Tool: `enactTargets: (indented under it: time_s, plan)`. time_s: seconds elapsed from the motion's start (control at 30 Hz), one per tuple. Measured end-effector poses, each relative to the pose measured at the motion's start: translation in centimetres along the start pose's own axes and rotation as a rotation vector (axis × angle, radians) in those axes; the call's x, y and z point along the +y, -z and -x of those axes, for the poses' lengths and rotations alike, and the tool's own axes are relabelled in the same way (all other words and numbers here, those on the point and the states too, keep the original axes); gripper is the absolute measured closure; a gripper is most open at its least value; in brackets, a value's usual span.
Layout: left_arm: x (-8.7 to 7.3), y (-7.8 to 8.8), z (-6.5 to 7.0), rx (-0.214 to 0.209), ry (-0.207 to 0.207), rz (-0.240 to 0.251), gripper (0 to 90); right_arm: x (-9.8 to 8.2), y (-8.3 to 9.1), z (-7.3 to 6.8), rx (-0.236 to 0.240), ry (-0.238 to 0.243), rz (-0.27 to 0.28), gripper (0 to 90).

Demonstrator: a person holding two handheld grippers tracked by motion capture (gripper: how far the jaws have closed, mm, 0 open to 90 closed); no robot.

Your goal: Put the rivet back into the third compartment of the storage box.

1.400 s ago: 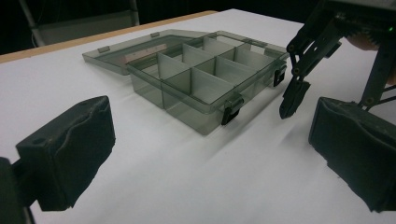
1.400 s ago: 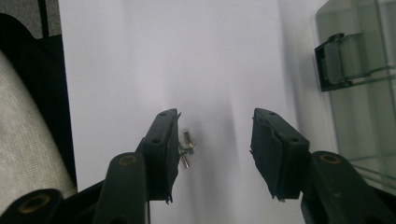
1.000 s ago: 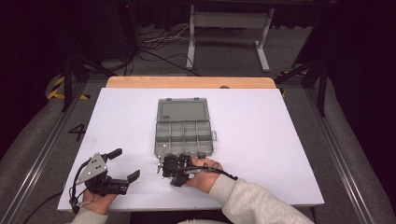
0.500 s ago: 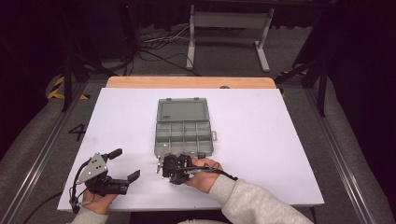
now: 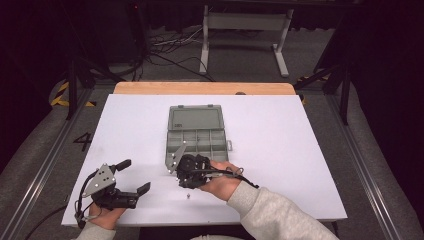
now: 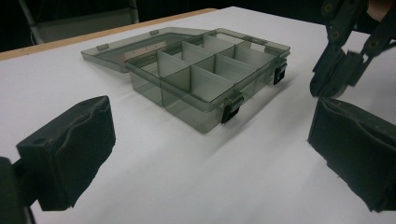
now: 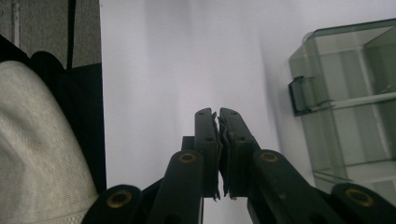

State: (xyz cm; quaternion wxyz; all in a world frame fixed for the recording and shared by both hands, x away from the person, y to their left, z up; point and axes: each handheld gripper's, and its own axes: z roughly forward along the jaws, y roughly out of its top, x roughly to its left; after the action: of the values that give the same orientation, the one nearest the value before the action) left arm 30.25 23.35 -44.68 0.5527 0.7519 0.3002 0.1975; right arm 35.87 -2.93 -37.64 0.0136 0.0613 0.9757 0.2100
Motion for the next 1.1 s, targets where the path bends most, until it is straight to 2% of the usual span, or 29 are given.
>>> enactTargets:
  time_s: [0.13, 0.43, 0.47, 0.63, 0.97, 1.1]
  plan:
    - [0.0, 0.0, 0.0, -0.002, -0.004, -0.002, 1.4, 0.3, 1.2, 0.7, -0.013, -0.015, 0.015, 86.7]
    - [0.0, 0.0, -0.1, -0.003, 0.000, -0.001, 1.4, 1.0, 3.7, 3.7, -0.054, -0.069, 0.044, 86.7]
    - [0.0, 0.0, -0.1, -0.003, 0.000, -0.001, 1.4, 1.0, 3.7, 3.7, -0.054, -0.069, 0.044, 86.7]
    - [-0.1, -0.1, -0.1, -0.001, 0.001, 0.006, 1.4, 1.0, 5.0, 6.1, -0.094, -0.112, 0.055, 86.8]
    - [-0.1, -0.1, -0.1, -0.003, 0.003, -0.001, 1.4, 0.3, 6.0, 10.1, -0.161, -0.198, 0.071, 86.7]
    - [-0.1, 0.0, -0.2, -0.003, 0.004, -0.002, 1.4, -0.2, 5.8, 11.6, -0.180, -0.236, 0.071, 86.7]
